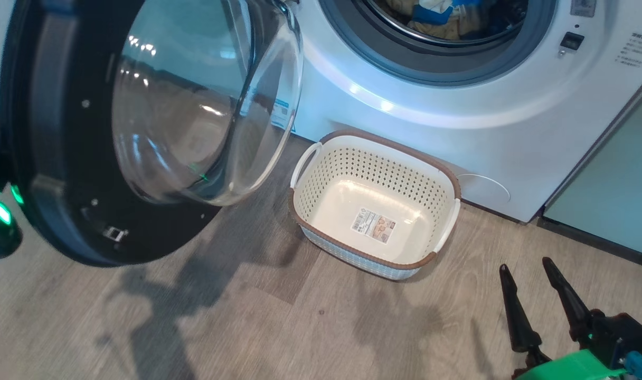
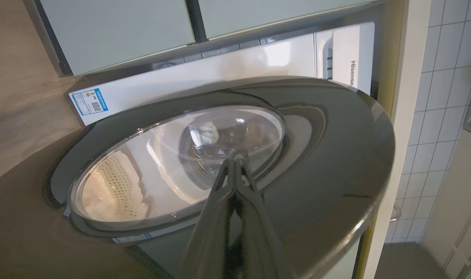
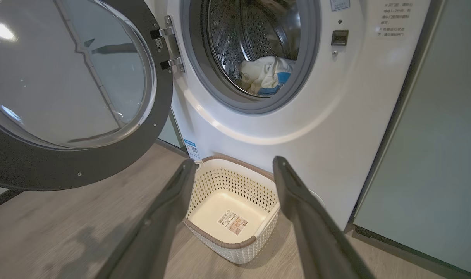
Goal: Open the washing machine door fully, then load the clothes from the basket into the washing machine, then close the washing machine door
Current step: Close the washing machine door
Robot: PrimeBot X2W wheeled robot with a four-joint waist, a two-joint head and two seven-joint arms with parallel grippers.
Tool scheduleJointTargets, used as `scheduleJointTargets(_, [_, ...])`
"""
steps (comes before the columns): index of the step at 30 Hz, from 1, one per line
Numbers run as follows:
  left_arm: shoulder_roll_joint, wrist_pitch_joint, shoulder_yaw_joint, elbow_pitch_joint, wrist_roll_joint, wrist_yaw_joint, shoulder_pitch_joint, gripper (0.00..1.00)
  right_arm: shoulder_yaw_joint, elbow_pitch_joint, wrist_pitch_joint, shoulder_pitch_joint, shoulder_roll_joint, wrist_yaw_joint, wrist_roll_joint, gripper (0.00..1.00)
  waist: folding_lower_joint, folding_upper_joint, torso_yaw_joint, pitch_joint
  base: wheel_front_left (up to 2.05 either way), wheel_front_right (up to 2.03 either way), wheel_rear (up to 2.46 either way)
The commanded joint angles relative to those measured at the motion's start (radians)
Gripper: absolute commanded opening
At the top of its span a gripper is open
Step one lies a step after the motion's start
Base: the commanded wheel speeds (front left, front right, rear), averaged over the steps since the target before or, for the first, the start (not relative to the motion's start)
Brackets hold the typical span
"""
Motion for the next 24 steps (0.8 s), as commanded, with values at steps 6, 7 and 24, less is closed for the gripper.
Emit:
scheduleJointTargets(6, [0.025, 0.064, -0.011, -0.067, -0.009, -0.033, 0.014, 0.0, 0.022, -0.027, -0.001, -0.045, -0.013, 0.004, 0.001, 1.0, 0.0, -0.0001, -0.002, -0.001, 0.0, 0.0, 0.0])
scheduleJointTargets(7, [0.022, 0.073, -0.018, -0.07, -0.008, -0.038, 0.018, 0.0, 0.022, -0.026, -0.001, -0.046, -0.012, 0.004, 0.002, 1.0, 0.0, -0.0001, -0.003, -0.002, 0.0, 0.0, 0.0])
scheduleJointTargets(24, [-0.062, 0.146, -0.118, -0.193, -0.005, -0.07, 0.04, 0.0, 0.023, -0.019, -0.012, -0.07, 0.004, 0.004, 0.005, 1.0, 0.0, -0.0001, -0.053, 0.017, 0.0, 0.0, 0.0])
